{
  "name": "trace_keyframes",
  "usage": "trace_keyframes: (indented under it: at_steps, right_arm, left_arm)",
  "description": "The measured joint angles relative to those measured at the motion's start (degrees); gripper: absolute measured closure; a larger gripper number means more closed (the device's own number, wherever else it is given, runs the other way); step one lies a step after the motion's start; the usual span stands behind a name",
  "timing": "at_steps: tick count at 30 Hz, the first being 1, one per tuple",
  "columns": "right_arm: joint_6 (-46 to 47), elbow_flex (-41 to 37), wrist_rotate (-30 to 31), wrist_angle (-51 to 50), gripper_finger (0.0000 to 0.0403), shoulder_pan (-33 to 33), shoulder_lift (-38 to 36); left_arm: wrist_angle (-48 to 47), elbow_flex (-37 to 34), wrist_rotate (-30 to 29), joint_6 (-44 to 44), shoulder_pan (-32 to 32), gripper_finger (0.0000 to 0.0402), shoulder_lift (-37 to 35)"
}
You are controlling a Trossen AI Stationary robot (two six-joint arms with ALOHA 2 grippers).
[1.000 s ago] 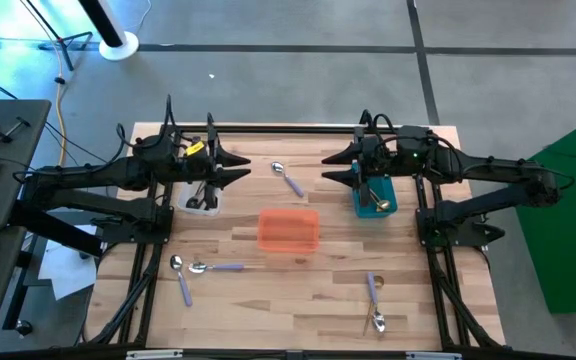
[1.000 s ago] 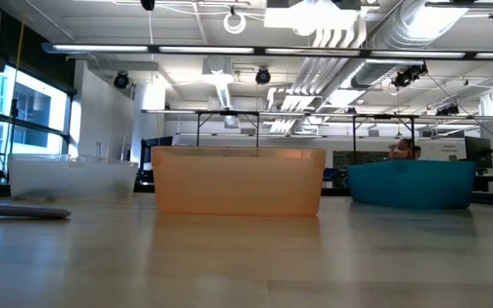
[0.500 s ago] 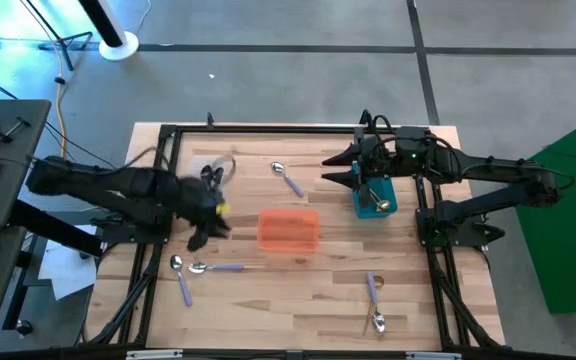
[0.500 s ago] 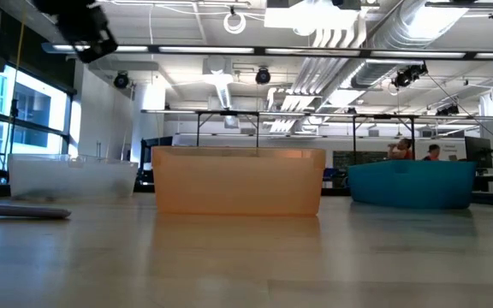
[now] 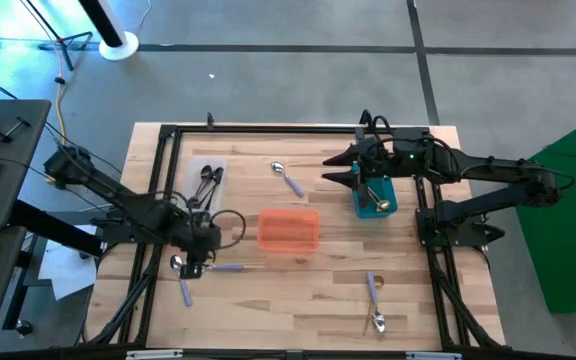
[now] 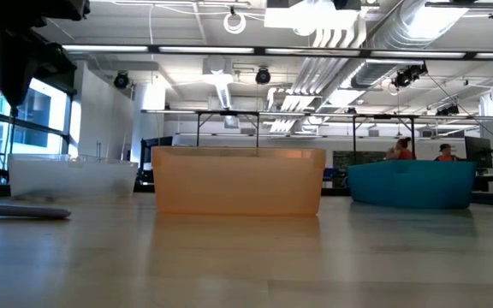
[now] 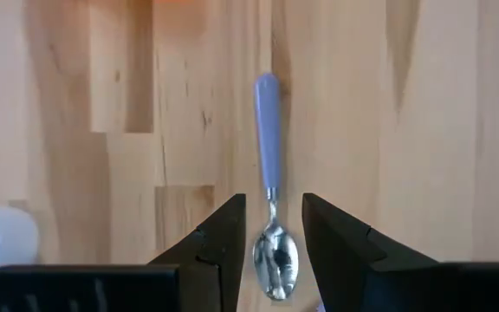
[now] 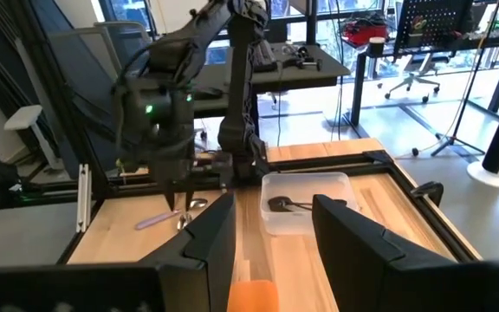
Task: Sort silverware by color (type)
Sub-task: Put the bottom left violet spoon into the orange bin
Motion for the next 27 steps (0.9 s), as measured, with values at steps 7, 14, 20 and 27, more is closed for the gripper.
trace_keyframes:
  at_steps: [7,14,20,27]
  right_arm:
    - [0.00,0.00,0.00,-1.10,0.0263,0.00,0.00]
    - [0.49,0.00,0.00,-3.21,0.0263,0.02,0.03]
    - [2.08,0.00,0.02,-3.39,0.0263,0.02,0.03]
    - [2.10,0.00,0.02,-3.51,0.0263,0.02,0.03]
  left_arm:
    - [3.53,-0.46,5.38,0.58,-0.47,0.0296,8.40]
    - [16.10,-9.41,6.89,-4.04,-2.31,0.0296,9.59]
    - [16.94,-12.13,1.15,-4.37,-3.55,0.0296,9.35]
    - [20.07,-14.93,4.15,-2.07,-3.61,0.0296,9.39]
